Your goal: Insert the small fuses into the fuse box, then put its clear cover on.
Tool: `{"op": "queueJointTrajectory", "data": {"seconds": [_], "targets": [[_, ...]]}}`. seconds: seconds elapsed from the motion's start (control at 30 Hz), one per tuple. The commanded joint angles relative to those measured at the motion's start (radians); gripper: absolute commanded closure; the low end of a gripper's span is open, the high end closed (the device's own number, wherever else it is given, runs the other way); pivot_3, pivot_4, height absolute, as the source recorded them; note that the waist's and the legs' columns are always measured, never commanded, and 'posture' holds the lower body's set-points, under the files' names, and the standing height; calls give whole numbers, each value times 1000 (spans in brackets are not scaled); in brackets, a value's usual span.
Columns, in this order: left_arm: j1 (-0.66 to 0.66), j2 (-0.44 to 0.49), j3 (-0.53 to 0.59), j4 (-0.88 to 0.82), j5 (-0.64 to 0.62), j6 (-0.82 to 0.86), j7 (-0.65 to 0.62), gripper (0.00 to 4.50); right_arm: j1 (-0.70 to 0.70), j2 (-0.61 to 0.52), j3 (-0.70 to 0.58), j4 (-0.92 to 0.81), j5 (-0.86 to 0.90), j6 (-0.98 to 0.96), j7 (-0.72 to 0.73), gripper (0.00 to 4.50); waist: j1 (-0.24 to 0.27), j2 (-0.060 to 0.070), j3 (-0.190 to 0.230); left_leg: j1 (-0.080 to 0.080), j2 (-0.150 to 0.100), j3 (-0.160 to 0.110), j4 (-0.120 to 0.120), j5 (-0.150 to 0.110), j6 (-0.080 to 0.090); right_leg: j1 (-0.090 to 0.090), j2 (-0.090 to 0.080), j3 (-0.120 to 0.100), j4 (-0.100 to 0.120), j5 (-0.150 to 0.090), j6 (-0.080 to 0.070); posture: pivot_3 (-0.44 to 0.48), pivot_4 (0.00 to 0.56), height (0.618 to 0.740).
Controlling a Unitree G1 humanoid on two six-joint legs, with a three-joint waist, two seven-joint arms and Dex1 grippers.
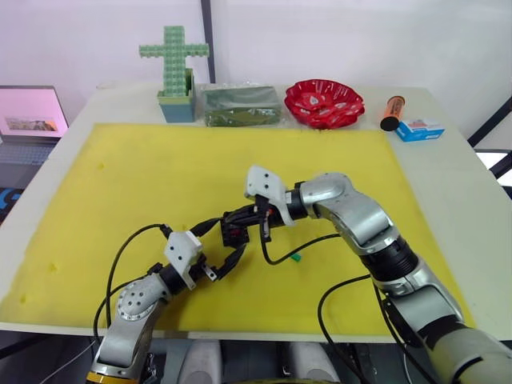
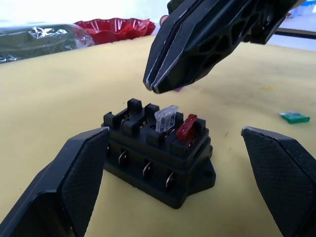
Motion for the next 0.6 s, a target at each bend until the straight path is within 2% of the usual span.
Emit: {"op": "queueJointTrajectory", "data": {"seconds": [0.03,0.6], "targets": [[-10,2,2,-42,-14,5,6,0,-3,-7,-1,-5,3,-10,-4,4471,0,0,0,0,0,0,0,0,0,0,0,0,0,0,0,0,150,740],[7,7,6,-32,-8,-7,6,0,1,-13,27,52,-8,-26,-7,4471,-1,0,0,0,0,0,0,0,0,0,0,0,0,0,0,0,150,740]]}}
